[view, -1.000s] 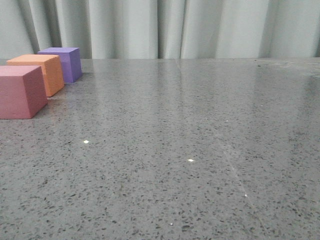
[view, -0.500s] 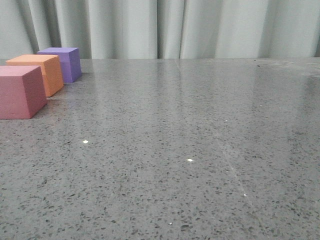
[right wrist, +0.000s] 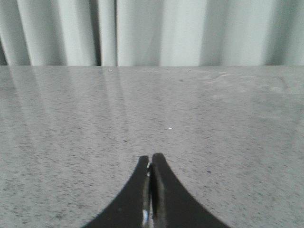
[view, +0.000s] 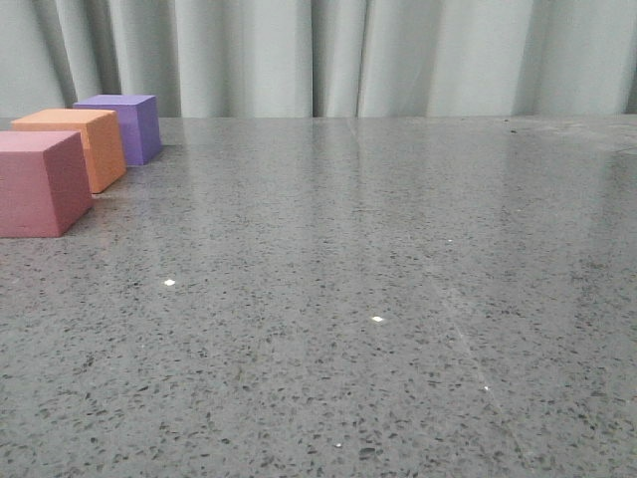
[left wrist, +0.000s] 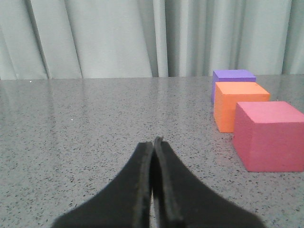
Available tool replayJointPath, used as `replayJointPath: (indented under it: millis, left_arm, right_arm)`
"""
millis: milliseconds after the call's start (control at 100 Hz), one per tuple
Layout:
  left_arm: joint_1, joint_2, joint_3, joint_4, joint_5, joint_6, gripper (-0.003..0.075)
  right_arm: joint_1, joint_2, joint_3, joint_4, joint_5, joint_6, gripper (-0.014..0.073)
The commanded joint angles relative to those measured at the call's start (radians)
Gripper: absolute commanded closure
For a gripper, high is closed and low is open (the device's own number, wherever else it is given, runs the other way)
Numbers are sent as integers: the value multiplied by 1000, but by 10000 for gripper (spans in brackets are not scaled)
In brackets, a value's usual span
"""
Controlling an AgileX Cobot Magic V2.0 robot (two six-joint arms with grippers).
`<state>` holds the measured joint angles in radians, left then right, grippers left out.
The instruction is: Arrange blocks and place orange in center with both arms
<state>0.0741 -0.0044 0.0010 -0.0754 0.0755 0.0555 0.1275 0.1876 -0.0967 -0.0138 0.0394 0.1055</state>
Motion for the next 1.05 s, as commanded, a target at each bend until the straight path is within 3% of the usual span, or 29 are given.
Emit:
replayJointPath:
  millis: [0,230,1040]
  left_arm:
    - [-4,-32,19,-10,-83,-7,739]
    - [-4,-32,19,-10,-83,-7,739]
    - [-4,-32,19,-10,-81,-7,739]
  right_arm:
    - [-29,-61,13,6,-93,-24,714]
    - [-46,-227,121,6,-86,-23,714]
    - [-53,-223,118,6,-49,-23,714]
